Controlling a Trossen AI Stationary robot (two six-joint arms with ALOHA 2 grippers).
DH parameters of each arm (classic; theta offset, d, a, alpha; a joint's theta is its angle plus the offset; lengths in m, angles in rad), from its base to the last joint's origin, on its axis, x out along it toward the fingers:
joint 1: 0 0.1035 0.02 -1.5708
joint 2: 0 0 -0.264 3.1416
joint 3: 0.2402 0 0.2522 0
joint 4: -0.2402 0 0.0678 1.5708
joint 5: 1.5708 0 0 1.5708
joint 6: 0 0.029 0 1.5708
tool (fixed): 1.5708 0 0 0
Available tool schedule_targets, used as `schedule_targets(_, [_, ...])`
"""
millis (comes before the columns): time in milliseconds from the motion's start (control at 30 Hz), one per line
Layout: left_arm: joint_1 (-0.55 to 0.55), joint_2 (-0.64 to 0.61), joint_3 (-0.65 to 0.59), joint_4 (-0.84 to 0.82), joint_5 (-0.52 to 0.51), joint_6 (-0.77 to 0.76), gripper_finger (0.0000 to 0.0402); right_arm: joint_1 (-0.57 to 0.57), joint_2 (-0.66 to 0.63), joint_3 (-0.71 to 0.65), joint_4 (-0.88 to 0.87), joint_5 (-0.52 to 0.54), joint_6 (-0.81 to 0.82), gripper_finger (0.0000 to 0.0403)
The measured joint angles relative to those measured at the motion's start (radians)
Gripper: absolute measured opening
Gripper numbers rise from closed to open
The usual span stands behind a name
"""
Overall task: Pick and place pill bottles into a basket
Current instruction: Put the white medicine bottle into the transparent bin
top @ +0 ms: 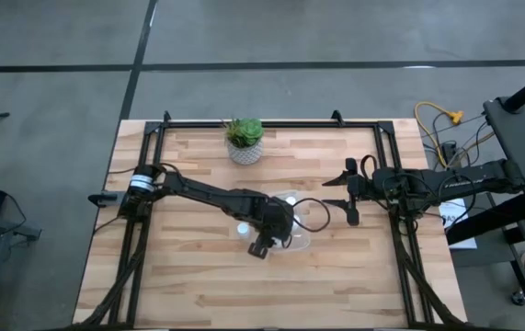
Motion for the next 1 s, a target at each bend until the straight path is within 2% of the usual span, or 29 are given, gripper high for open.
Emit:
schedule_targets(367, [0.005, 0.0, -0.016, 0.034, 0.017, -0.006, 0.0142, 0.0, 0.0, 0.0, 0.0, 0.0, 0.0, 0.0219])
schedule_targets(567, [0.005, 0.0, -0.026, 0.034, 0.055, -0.014, 0.02, 0.0, 0.0, 0.0, 0.0, 0.0, 0.0, 0.0219])
schedule_targets(1000, [0.005, 0.0, -0.003, 0.017, 0.054, -0.034, 0.021, 0.0, 0.0, 0.0, 0.0, 0.0, -0.001, 0.0219])
